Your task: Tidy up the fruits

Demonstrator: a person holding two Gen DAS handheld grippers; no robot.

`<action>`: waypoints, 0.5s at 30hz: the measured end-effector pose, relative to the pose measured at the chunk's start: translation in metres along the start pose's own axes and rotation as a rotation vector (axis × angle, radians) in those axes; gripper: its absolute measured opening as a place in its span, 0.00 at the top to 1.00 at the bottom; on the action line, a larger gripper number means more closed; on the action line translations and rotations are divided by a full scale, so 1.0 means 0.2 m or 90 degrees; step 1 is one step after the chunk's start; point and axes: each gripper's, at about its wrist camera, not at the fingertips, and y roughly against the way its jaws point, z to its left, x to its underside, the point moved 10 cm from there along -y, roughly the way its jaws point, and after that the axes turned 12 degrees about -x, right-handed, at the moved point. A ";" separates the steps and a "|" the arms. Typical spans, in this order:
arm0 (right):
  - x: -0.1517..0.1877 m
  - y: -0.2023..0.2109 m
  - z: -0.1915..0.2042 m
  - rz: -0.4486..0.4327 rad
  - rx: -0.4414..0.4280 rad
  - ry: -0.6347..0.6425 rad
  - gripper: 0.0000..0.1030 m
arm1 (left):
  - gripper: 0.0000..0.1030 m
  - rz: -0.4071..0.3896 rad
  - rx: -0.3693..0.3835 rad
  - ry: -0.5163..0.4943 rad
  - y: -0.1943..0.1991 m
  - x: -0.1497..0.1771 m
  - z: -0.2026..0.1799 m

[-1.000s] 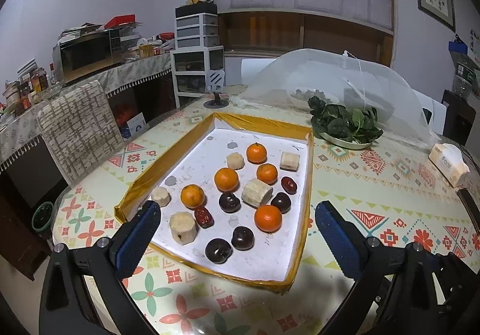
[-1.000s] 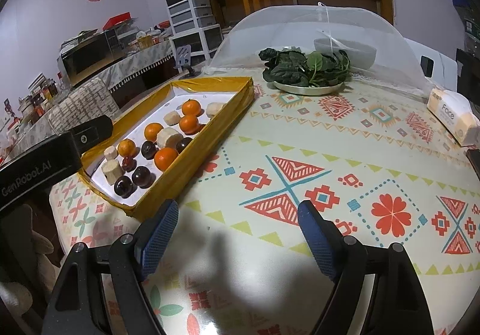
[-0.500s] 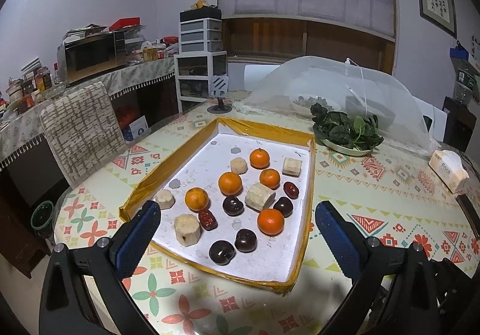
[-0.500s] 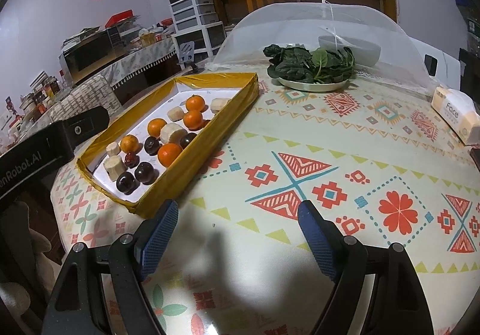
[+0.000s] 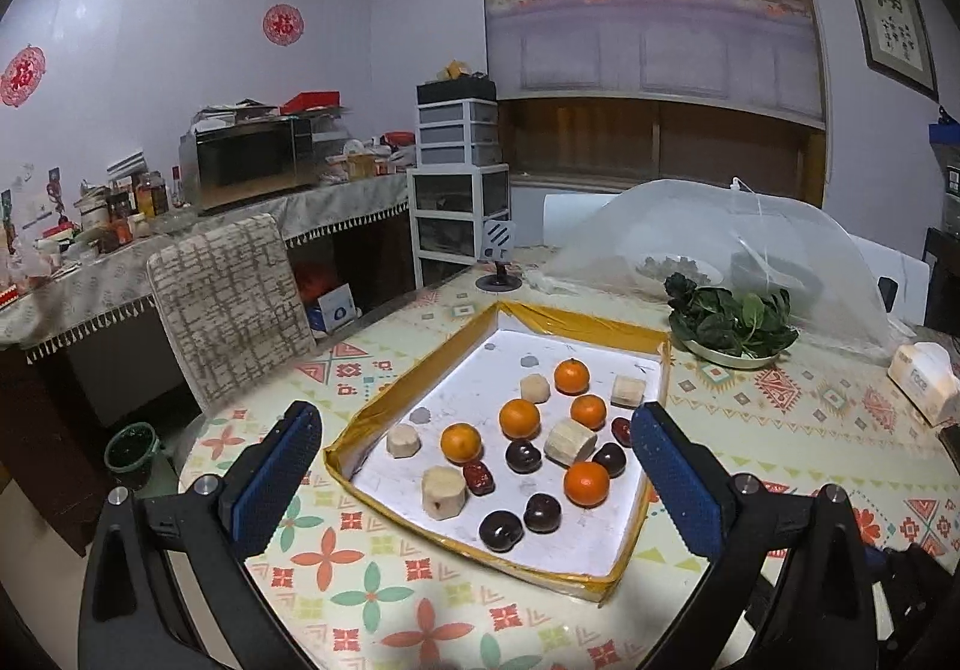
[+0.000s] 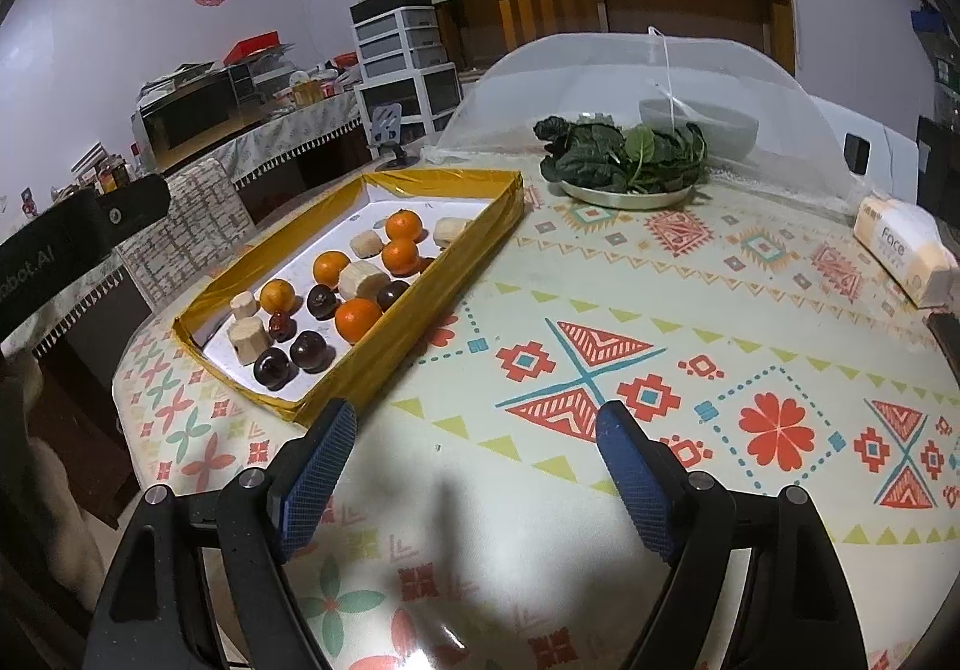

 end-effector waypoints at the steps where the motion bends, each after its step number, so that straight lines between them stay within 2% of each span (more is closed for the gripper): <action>1: 0.00 0.01 0.01 -0.001 -0.002 0.004 0.16 | 0.00 -0.007 0.001 0.003 0.01 0.00 0.01; 4: 0.00 0.02 0.02 -0.003 -0.004 0.013 0.16 | 0.00 -0.038 0.010 0.026 0.05 -0.01 0.03; 6: -0.01 0.03 0.03 -0.005 -0.005 0.017 0.16 | 0.00 -0.036 0.045 0.026 0.09 -0.03 0.00; 10: -0.04 0.07 0.03 -0.015 -0.002 0.021 0.16 | 0.00 -0.028 0.088 -0.004 0.14 -0.09 -0.10; 15: -0.12 0.18 -0.08 -0.045 0.021 0.008 0.15 | 0.00 -0.031 0.133 -0.027 0.20 -0.16 -0.27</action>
